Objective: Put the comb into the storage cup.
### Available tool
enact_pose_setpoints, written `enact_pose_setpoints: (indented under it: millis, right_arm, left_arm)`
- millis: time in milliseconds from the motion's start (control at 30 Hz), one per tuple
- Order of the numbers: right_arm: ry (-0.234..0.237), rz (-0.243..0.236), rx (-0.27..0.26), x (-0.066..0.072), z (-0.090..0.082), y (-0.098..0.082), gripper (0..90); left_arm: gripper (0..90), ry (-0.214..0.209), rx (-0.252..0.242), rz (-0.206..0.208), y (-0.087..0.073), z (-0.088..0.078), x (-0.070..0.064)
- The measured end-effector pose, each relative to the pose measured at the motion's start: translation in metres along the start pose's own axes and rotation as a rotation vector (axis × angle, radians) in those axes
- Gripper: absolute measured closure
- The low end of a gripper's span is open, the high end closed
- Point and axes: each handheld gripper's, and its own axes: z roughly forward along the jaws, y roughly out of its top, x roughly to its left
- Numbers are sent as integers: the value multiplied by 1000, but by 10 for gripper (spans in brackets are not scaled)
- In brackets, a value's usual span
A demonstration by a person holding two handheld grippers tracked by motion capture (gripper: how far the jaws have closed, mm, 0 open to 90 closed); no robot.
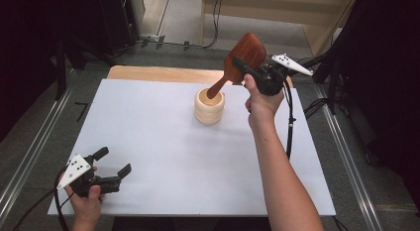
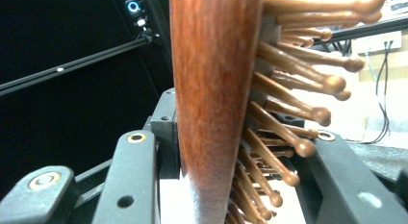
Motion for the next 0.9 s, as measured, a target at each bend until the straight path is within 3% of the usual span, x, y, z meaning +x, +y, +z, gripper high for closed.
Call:
enact_pose_setpoints:
  millis: [200, 900]
  right_arm:
    - [-37, -14, 23, -7, 9, -6, 552]
    - [-79, -46, 111, -16, 38, -43, 551]
  left_arm:
    - [0, -1, -1, 1, 0, 0, 0]
    - [0, -4, -5, -3, 0, 0, 0]
